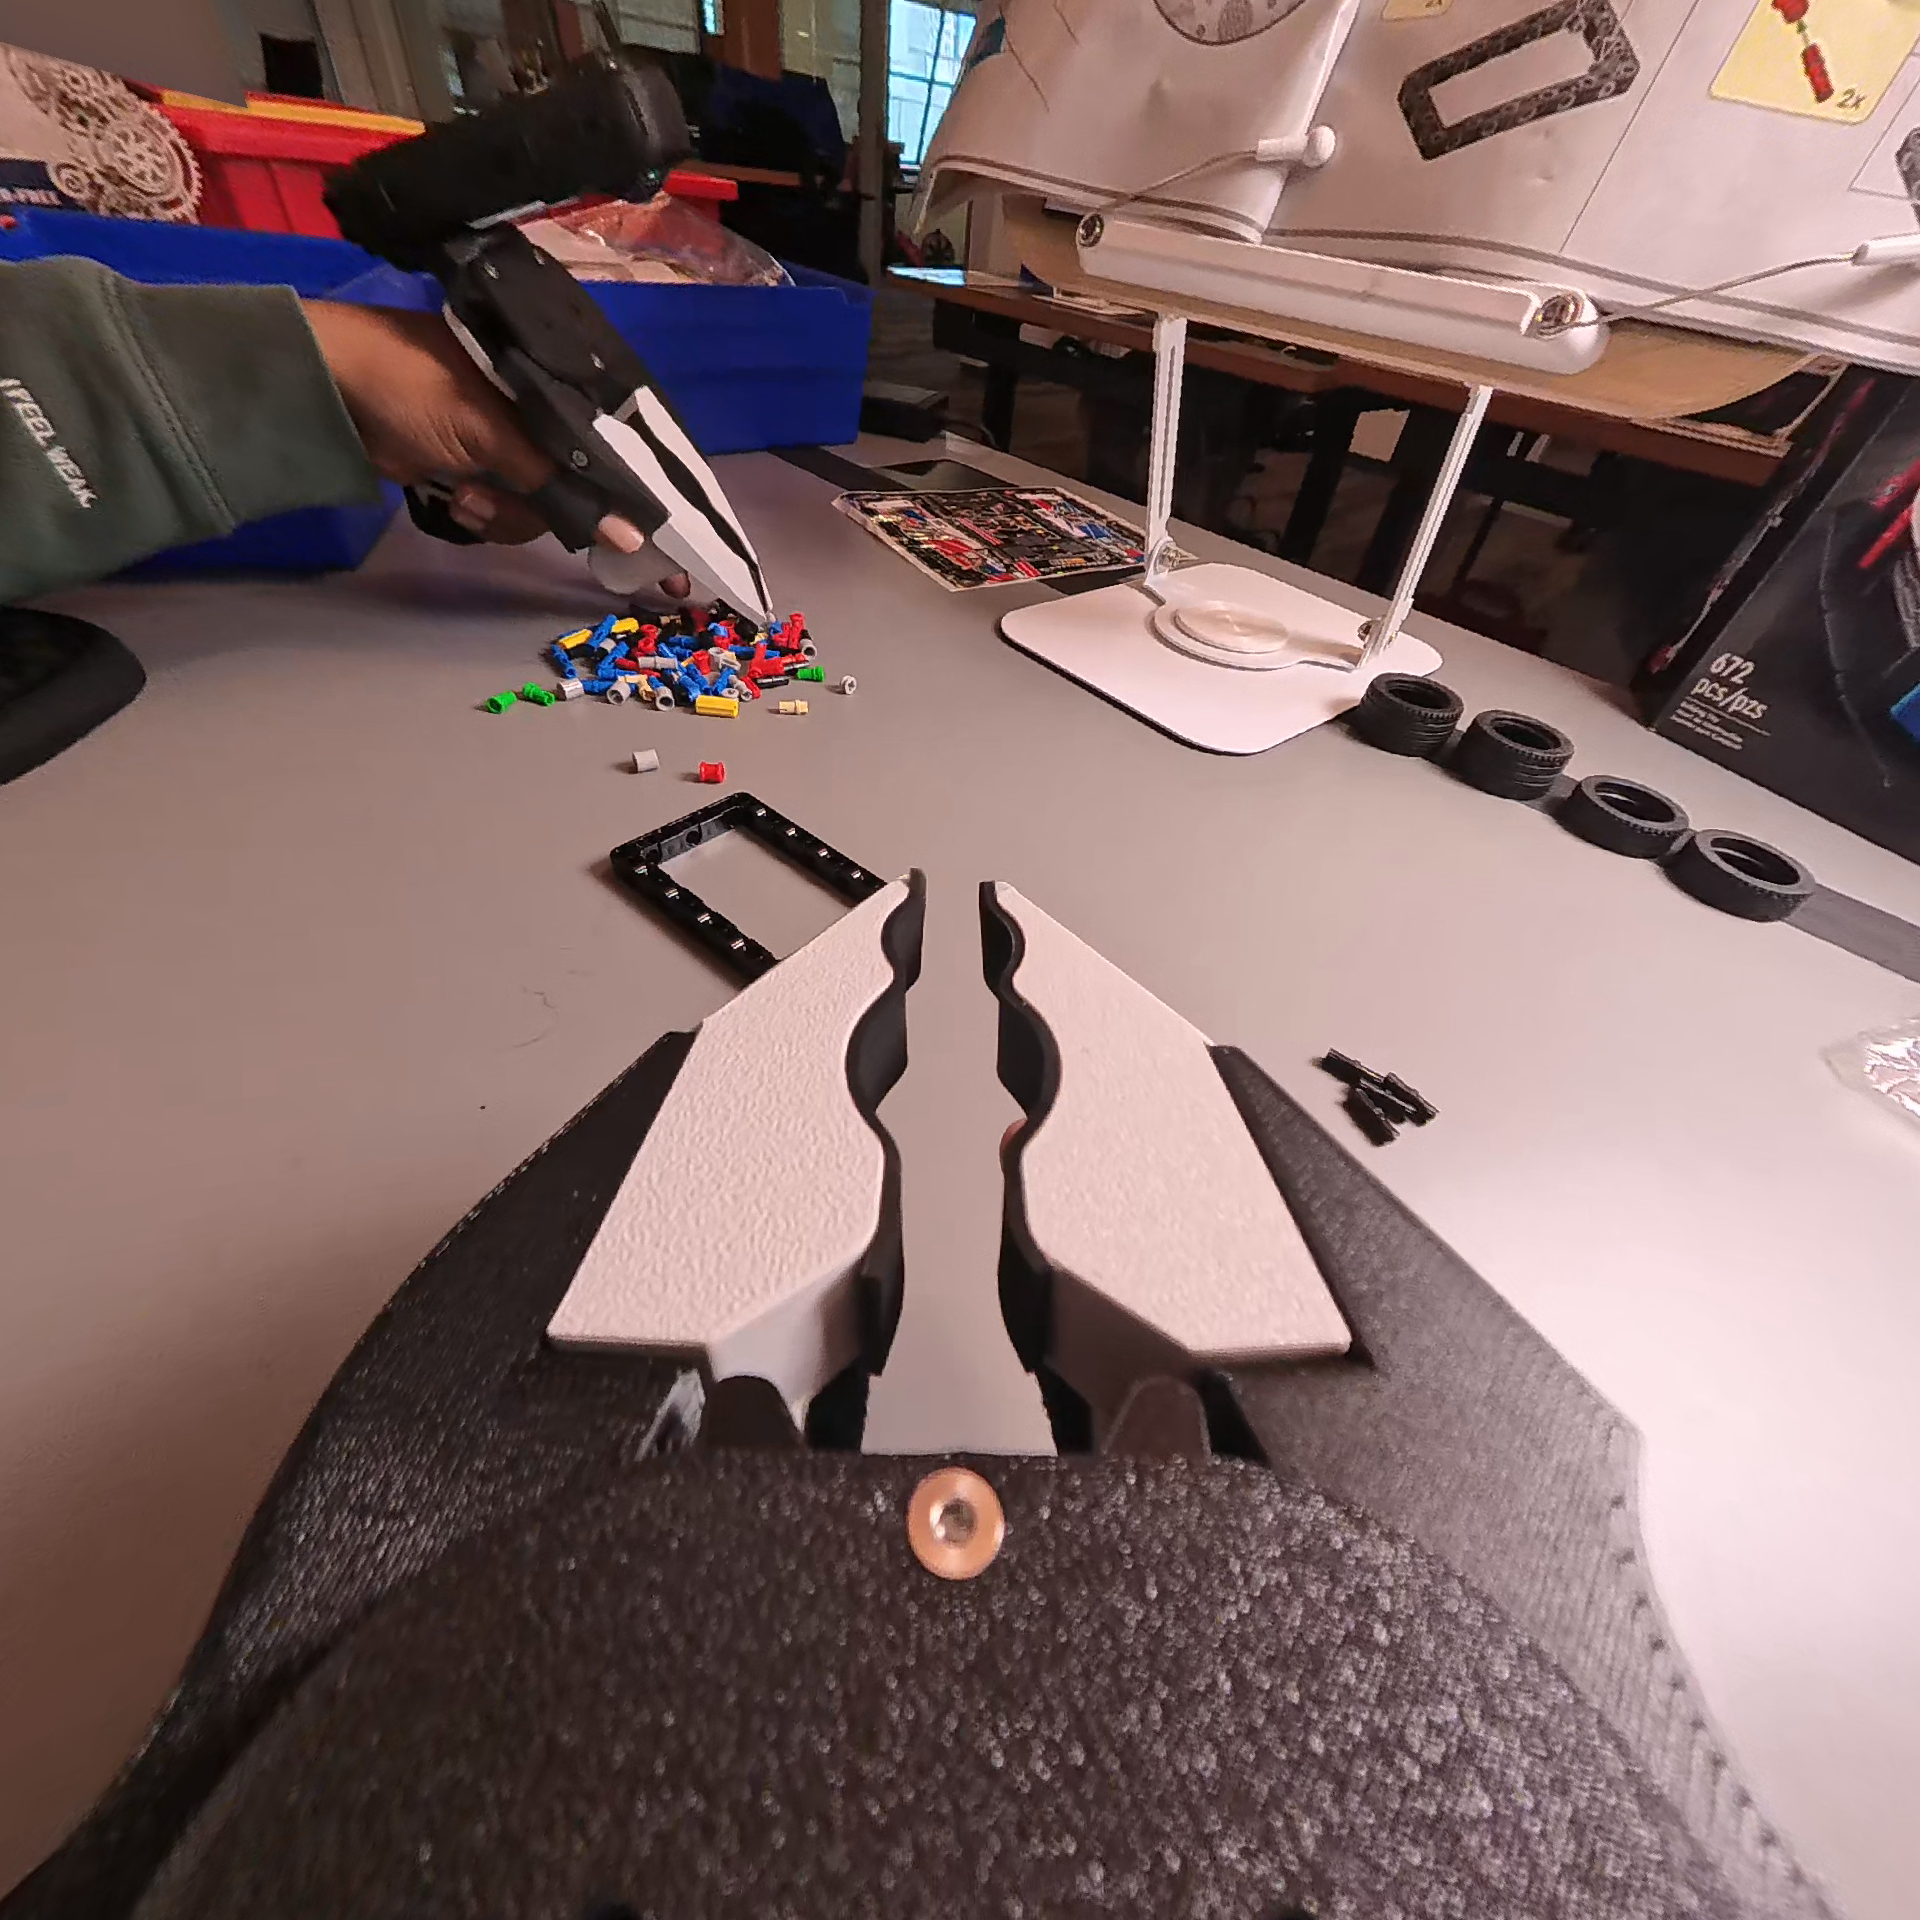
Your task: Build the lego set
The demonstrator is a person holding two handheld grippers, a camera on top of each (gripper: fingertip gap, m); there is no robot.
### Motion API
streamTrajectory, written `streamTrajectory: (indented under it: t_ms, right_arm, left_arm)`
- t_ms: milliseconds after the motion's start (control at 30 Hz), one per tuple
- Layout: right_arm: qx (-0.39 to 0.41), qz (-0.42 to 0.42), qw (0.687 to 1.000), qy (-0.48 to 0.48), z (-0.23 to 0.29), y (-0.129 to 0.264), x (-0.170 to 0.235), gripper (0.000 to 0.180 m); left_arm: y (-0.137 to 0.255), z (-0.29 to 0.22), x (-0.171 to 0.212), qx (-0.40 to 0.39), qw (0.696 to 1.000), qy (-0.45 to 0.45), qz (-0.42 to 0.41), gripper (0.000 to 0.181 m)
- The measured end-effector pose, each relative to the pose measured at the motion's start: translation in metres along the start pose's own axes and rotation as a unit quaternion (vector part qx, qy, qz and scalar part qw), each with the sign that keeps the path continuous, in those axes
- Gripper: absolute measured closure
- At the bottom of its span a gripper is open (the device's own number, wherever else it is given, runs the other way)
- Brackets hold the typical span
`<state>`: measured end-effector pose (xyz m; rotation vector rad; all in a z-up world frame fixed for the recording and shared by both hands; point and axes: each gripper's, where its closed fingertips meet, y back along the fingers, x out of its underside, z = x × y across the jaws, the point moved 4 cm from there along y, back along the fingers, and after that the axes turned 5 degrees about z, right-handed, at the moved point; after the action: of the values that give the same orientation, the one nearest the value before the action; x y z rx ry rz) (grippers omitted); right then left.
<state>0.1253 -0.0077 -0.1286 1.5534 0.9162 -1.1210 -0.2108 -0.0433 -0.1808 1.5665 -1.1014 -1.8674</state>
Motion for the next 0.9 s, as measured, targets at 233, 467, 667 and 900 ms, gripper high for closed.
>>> streamTrajectory:
  t_ms: [233,467,667,900]
  right_arm:
    - [0.005,-0.003,1.000,0.002,-0.001,0.003,-0.001,0.172]
    - [0.005,-0.002,1.000,0.003,-0.001,0.003,-0.001,0.172]
    - [0.006,0.001,1.000,0.004,-0.002,0.002,0.000,0.172]
    - [0.008,-0.004,1.000,0.000,-0.003,0.003,-0.001,0.171]
  left_arm:
    - [-0.001,-0.006,0.005,0.015,1.000,-0.004,0.010,0.177]
    - [0.007,-0.022,0.001,0.055,0.998,-0.009,-0.015,0.177]
    - [0.017,-0.023,-0.005,0.062,0.997,0.002,-0.050,0.160]
    - [0.033,0.009,0.005,-0.031,0.995,0.062,-0.076,0.148]
